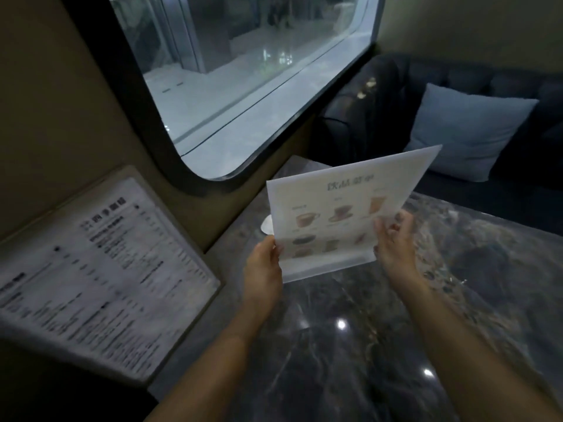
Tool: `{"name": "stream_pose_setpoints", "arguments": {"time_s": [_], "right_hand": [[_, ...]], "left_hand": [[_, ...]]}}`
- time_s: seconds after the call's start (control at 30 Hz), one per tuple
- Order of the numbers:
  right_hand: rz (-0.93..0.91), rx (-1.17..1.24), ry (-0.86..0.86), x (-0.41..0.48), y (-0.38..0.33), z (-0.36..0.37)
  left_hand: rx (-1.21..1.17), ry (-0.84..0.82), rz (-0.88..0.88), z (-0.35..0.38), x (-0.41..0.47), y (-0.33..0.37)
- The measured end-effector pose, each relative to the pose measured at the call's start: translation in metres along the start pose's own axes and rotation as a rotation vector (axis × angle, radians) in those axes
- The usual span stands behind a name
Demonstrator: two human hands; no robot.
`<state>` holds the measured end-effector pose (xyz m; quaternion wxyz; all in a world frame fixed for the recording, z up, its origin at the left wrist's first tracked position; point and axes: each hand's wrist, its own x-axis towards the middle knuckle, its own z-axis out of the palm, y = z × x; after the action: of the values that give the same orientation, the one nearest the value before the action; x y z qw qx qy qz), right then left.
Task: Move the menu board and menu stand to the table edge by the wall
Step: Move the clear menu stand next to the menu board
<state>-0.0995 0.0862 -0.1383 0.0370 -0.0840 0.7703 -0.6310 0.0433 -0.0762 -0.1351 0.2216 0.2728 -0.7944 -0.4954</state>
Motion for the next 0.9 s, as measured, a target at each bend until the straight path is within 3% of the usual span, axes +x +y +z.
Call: {"name": "stream_pose_setpoints", "arguments": {"time_s": [0.23, 0.63, 0.8, 0.9], "right_hand": [[-0.038, 0.090, -0.073, 0.021, -0.014, 0.068], [-0.034, 0.141, -0.185, 0.060, -0.012, 0.143], [-0.026, 0.164, -0.194, 0.068, -0.020, 0.159], [-0.006, 0.188, -0.217, 0.066, -0.024, 0.163]], "left_hand": [[0.140, 0.096, -0.099, -0.031, 0.037, -0.024], [0.115, 0.126, -0.134, -0.069, 0.060, -0.038], [0.203, 0.068, -0.032, -0.100, 0.071, -0.024], [0.257, 0.123, 0.117, -0.119, 0.073, -0.007]]}}
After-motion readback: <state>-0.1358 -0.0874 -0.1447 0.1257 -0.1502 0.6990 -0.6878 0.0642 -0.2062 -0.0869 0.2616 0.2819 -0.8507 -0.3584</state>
